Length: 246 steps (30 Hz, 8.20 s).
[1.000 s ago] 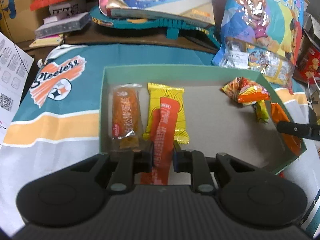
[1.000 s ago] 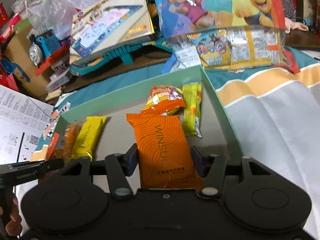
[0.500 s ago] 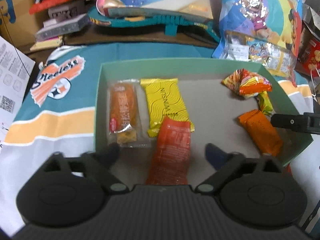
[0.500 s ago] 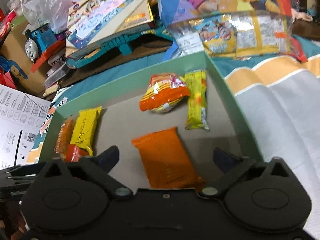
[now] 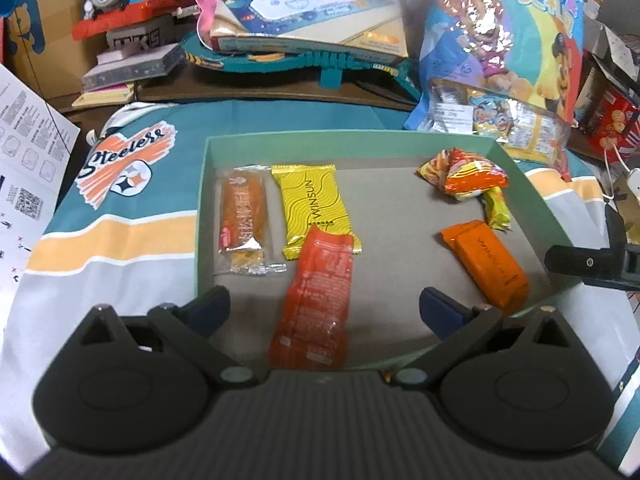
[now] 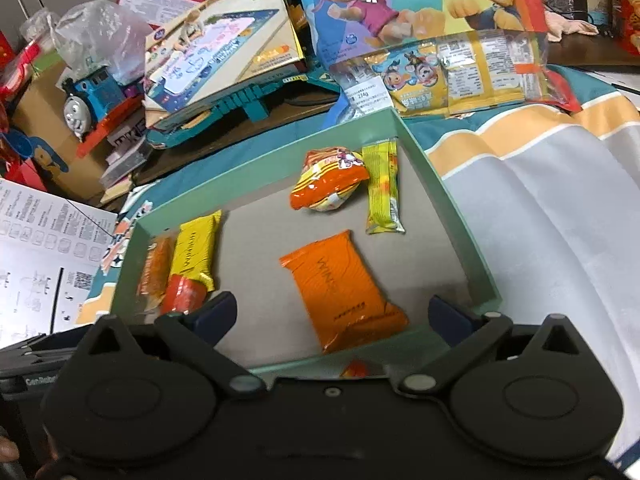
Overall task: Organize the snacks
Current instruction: 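Grasp the blue packet with left tool while right moves toward the pile, then grasp the pink-patterned packet with right tool while left holds the blue packet, then carry blue and pink packets into the green tray and open both tools, then move both tools back over the snack pile, then grasp the yellow snacks bag with left tool while right grasps the rainbow red bag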
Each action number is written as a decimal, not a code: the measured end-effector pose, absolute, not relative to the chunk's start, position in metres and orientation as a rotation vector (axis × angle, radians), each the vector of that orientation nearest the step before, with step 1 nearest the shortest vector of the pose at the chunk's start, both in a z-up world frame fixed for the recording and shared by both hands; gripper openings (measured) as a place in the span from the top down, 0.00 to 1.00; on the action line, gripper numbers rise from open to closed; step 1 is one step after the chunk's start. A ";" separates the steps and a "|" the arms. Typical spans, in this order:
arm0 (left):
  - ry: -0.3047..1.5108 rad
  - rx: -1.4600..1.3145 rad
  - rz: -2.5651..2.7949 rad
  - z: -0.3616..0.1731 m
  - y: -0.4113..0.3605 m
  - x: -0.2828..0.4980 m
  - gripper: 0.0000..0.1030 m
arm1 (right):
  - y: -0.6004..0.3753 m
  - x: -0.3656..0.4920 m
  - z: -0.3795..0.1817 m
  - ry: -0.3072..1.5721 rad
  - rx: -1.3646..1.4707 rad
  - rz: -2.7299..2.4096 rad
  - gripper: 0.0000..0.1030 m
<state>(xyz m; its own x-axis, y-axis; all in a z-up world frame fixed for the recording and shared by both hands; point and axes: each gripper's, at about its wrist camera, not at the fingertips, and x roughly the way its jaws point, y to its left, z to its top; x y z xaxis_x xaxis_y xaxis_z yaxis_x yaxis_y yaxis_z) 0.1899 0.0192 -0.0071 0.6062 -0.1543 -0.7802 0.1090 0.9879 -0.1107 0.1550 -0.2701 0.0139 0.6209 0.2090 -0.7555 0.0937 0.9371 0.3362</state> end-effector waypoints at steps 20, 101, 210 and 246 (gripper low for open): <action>0.990 -0.044 -0.179 -0.028 0.018 0.093 0.00 | -0.261 0.059 0.004 0.955 0.418 0.102 0.00; 0.917 -0.156 -0.273 -0.001 0.046 0.117 0.66 | -0.199 0.051 0.017 0.927 0.210 0.321 0.51; 0.979 -0.056 -0.221 -0.061 -0.031 0.142 0.16 | -0.255 0.097 -0.058 0.962 0.452 -0.020 0.22; 1.030 0.042 -0.305 -0.076 -0.059 0.146 0.62 | -0.298 0.062 -0.040 0.870 0.486 0.077 0.07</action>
<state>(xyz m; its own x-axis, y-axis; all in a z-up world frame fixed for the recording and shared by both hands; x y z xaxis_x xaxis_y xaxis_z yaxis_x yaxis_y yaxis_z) 0.1460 -0.0587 -0.0761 0.4767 -0.2295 -0.8486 0.2690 0.9571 -0.1077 0.0622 -0.2984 -0.0403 0.6492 0.2593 -0.7150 0.1294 0.8887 0.4398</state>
